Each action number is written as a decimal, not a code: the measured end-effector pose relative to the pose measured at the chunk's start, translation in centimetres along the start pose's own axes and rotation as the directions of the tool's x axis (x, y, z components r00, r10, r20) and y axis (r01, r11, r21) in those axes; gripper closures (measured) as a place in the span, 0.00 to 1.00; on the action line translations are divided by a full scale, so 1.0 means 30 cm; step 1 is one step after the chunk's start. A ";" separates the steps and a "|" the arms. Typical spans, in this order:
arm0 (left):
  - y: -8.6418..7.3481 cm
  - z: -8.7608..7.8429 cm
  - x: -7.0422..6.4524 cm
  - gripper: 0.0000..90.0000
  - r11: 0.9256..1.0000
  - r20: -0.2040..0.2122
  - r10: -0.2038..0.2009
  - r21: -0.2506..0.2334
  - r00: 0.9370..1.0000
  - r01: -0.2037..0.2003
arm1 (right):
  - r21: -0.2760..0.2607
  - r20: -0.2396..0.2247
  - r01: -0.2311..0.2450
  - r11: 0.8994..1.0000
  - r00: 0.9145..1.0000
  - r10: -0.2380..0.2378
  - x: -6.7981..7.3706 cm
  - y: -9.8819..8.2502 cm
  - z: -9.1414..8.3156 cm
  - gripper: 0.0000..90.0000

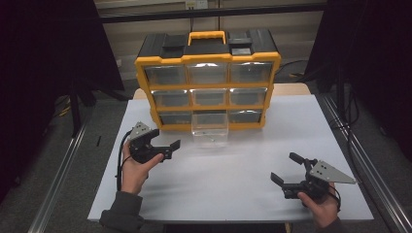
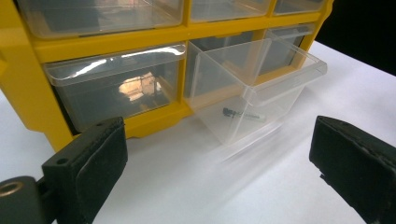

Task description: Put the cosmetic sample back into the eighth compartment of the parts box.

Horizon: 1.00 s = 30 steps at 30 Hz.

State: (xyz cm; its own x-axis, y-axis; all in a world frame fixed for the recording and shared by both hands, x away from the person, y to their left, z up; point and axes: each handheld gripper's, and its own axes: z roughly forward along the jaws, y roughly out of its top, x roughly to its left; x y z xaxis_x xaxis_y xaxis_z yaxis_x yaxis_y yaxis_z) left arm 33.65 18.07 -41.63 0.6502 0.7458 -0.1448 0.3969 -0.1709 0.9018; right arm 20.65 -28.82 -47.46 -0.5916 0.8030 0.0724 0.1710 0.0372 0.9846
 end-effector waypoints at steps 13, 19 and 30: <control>-0.038 -0.040 0.024 0.04 1.000 -0.007 -0.006 -0.030 1.000 0.005 | 0.001 -0.002 0.003 1.000 1.000 -0.003 0.001 0.000 0.001 0.01; -0.055 -0.061 0.034 0.04 0.999 -0.016 -0.013 -0.050 1.000 0.012 | 0.001 -0.001 0.001 1.000 1.000 -0.001 0.000 0.000 0.001 0.01; -0.099 -0.100 0.056 0.04 0.998 -0.024 0.008 -0.064 1.000 -0.009 | 0.004 0.000 0.003 1.000 1.000 -0.003 0.001 -0.001 0.001 0.01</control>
State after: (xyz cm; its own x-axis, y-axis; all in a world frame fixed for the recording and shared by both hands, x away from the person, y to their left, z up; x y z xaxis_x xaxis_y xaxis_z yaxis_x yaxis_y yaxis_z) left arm 31.63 21.77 -43.34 0.6377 0.7595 -0.1284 0.3488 -0.1361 0.9272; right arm 20.64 -28.77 -47.48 -0.5923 0.8027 0.0691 0.1718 0.0420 0.9842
